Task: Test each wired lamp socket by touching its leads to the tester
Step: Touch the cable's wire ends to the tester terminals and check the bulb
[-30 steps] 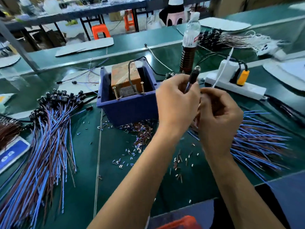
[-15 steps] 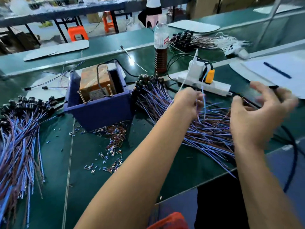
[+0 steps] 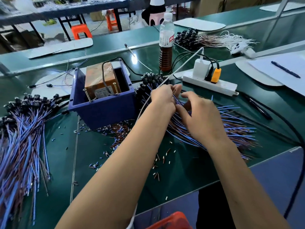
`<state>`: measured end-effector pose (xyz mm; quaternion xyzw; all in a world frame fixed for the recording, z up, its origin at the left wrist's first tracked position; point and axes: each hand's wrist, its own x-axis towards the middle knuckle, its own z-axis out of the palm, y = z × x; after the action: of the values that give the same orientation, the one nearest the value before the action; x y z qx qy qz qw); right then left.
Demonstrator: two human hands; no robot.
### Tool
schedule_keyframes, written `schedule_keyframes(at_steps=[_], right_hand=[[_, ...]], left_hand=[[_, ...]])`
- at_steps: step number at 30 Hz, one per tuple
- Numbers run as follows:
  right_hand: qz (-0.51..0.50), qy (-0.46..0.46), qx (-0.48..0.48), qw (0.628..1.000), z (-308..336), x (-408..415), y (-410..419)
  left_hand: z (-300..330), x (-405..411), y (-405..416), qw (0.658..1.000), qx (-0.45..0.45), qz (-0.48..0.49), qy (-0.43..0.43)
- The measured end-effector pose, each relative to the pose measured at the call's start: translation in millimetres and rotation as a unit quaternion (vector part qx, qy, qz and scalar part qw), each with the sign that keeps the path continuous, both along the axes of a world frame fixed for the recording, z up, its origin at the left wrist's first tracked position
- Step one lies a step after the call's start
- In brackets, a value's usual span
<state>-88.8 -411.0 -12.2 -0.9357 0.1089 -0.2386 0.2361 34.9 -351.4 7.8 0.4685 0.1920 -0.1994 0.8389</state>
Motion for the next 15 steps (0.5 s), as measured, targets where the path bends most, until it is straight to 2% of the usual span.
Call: schedule_keyframes(at_steps=[2,4,6,8,9,11,15], right_hand=[[0.009,0.004,-0.001,1.0,-1,2,0],[0.006,0.0,0.008,1.0,-1,3,0],[-0.011,-0.01,0.012,1.0,1,6,1],[-0.04,-0.024,0.002,0.999,2,9,1],[-0.055,-0.026,-0.005,0.998,3,11,0],[-0.072,-0.016,-0.019,0.997,3,14,0],[-0.073,0.003,-0.056,0.996,-4,16,6]], left_hand=[[7,-4,4,0.998,-0.007,0.048,-0.047],[6,-6,9,0.985,0.059,0.085,-0.137],[2,-10,16,0.938,0.232,0.085,-0.245],[0,-12,24,0.864,0.383,0.086,-0.316],[-2,-14,27,0.834,0.429,0.092,-0.335],[-7,-17,33,0.798,0.482,0.091,-0.351],[-17,-19,36,0.774,0.542,0.023,-0.328]])
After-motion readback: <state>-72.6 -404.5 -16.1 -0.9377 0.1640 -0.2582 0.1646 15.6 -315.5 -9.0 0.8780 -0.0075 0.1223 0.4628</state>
